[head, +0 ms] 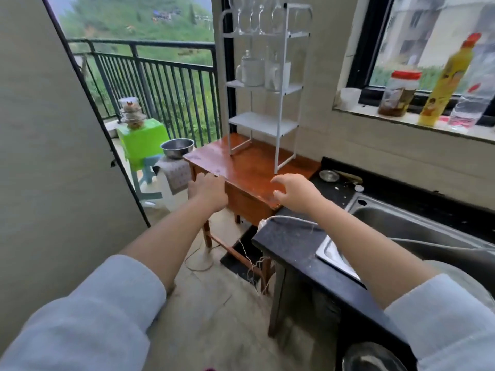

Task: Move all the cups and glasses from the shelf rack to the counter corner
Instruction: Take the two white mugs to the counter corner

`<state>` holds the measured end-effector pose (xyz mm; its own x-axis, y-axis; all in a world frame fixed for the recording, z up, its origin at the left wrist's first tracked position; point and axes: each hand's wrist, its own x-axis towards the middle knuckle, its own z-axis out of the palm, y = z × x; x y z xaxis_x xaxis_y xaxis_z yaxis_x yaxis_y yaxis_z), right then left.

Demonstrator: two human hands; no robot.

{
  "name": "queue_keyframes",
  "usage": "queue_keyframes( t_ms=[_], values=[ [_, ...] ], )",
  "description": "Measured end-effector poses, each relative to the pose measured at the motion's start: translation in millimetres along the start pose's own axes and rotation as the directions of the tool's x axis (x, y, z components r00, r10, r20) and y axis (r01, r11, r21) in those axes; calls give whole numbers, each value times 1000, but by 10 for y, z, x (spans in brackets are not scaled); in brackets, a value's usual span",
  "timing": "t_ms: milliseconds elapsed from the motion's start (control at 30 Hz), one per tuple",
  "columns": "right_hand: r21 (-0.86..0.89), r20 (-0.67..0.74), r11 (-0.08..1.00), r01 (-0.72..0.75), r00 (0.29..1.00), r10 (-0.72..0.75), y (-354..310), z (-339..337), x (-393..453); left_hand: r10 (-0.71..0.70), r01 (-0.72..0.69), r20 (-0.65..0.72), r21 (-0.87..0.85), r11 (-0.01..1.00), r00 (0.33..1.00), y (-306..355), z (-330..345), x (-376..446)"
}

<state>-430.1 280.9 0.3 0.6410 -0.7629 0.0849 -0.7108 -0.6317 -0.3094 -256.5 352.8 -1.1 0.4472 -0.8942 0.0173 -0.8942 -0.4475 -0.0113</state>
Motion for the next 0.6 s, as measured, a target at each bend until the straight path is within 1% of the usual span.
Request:
queue_keyframes(
  t_ms=[100, 333, 467, 600],
  values=[
    [21, -26, 999, -25, 999, 26, -132, 94, 682, 12, -12, 2, 24, 1000, 1000, -359, -49, 622],
    [62, -89, 996, -70, 993, 75, -473, 102, 2069, 113, -112, -12, 24, 993, 994, -1030, -146, 1961],
    [86, -130, 989, -124, 982, 134, -445, 81, 2630, 156, -155, -7, 27, 987, 988, -1219, -113, 2631],
    [94, -182, 980, -174, 965, 189, -305, -6, 3140, 198, -199, -40, -24, 980, 979, -1231, -113, 3195]
  ],
)
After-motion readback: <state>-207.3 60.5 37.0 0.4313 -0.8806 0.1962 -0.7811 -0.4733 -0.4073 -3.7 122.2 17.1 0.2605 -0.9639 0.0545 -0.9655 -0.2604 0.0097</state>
